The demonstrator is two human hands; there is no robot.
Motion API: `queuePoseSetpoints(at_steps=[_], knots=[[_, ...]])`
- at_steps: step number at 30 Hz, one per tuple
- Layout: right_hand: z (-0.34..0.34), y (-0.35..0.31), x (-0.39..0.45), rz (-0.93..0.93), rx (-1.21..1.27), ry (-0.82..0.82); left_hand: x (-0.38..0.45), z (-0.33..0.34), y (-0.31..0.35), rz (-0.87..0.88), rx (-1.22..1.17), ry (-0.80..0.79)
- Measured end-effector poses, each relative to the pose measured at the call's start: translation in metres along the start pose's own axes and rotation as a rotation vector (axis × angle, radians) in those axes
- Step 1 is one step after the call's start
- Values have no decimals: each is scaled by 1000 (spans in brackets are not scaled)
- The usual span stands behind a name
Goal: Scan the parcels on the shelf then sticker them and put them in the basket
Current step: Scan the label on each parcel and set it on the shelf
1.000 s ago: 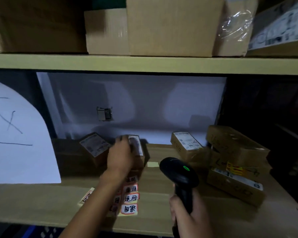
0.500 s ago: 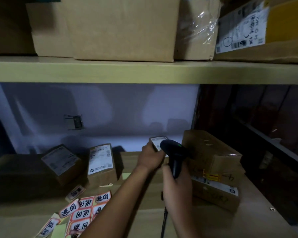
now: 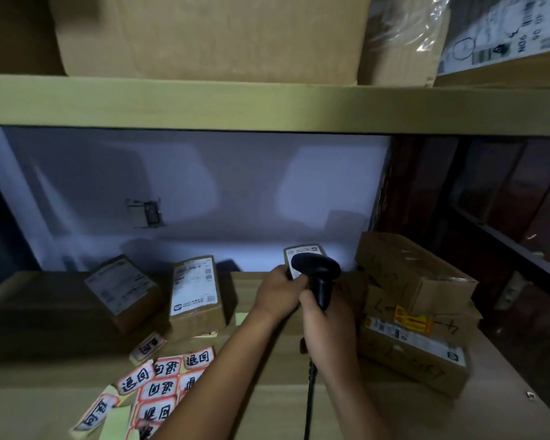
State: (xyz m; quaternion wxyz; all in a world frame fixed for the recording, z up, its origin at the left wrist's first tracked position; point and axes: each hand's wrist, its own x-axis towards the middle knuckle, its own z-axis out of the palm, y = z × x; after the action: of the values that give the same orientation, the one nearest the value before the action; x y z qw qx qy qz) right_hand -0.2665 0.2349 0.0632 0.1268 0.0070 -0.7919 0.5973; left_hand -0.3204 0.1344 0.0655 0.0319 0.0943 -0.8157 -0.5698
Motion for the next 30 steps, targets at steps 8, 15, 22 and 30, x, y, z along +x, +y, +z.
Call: queuePoseSetpoints(at_steps=[8,15,22,30], knots=[[-6,-9,-11,-13,43,-58,-27,-7,6,59,-11,38],[-27,-23,-48,-33,373,-80,-82,-40,5,214,-268,140],[-41,-34,-76,24,478,-118,-111,-69,-13,285,-498,308],[-38,-37,-97,-38,361,-151,-118,-77,-20,349,-496,325]])
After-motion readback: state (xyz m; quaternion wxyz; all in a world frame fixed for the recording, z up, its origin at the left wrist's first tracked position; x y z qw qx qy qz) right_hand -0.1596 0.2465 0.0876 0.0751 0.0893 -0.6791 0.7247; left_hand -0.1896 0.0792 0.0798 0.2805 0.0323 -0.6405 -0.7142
